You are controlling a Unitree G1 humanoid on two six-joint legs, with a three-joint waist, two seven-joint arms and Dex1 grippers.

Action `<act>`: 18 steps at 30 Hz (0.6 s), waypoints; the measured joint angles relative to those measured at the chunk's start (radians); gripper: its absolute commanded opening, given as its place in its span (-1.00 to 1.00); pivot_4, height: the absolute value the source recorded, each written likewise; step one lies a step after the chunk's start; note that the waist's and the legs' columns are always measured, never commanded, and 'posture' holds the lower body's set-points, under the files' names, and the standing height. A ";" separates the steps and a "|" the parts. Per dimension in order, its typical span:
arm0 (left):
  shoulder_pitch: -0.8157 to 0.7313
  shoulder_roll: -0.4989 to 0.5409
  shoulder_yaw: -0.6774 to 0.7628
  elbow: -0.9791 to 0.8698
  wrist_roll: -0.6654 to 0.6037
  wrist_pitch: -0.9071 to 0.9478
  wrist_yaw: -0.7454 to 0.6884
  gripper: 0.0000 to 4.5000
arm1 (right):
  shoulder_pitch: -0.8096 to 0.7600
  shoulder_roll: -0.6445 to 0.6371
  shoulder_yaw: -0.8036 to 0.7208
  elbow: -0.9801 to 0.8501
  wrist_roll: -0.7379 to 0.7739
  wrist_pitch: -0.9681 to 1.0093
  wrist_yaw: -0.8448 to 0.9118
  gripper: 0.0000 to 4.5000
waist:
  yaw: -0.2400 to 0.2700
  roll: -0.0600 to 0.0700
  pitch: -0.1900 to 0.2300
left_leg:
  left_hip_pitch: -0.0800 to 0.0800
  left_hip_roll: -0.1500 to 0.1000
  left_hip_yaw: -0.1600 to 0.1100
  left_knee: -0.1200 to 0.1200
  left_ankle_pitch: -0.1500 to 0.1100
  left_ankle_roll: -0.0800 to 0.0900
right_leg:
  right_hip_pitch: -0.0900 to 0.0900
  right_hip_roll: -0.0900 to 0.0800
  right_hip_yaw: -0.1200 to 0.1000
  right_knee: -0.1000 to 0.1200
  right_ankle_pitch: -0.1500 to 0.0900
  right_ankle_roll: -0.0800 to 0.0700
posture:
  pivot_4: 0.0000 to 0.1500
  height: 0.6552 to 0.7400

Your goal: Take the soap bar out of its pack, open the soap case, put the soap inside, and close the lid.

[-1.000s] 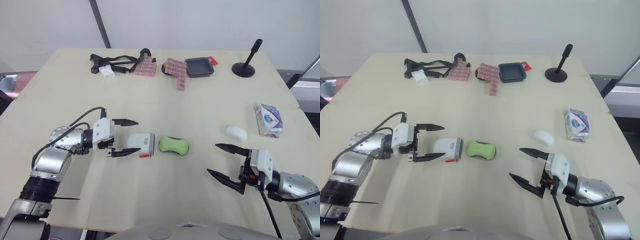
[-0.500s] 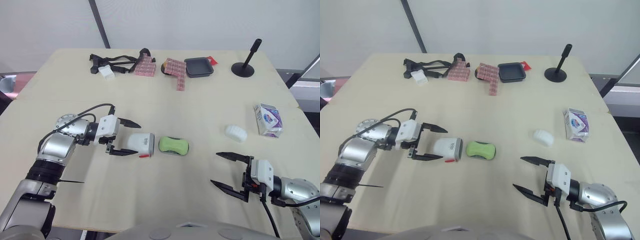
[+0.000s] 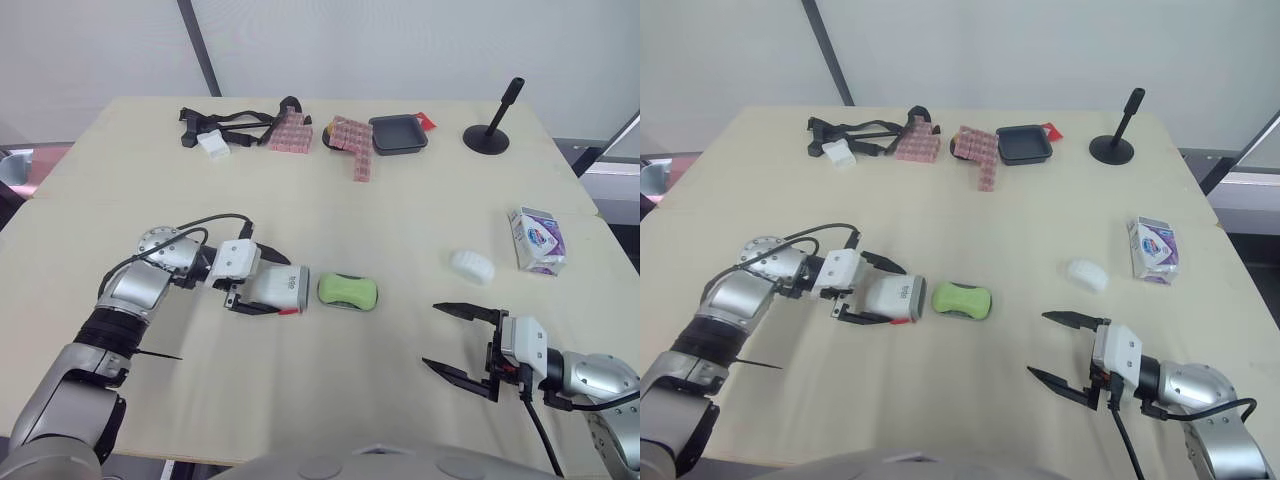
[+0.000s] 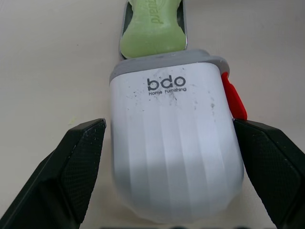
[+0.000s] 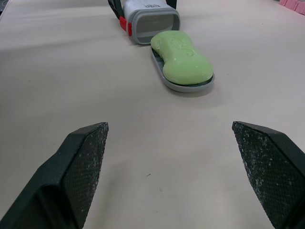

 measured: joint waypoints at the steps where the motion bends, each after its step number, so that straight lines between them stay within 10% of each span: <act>1: 0.000 -0.001 0.000 0.002 0.011 -0.007 0.012 1.00 | 0.003 0.000 0.000 0.000 0.000 0.000 0.000 0.99 | 0.000 0.000 0.000 | 0.000 0.000 0.000 0.000 0.000 0.000 | 0.000 0.000 0.000 0.000 0.000 0.000 | 1.00 1.00; 18: 0.020 -0.004 0.000 0.011 0.041 -0.033 0.067 1.00 | -0.021 -0.030 0.000 0.000 0.001 0.004 0.003 0.99 | -0.001 0.000 0.000 | 0.000 0.000 0.000 0.000 0.000 0.000 | 0.000 0.000 0.000 0.000 0.000 0.000 | 1.00 1.00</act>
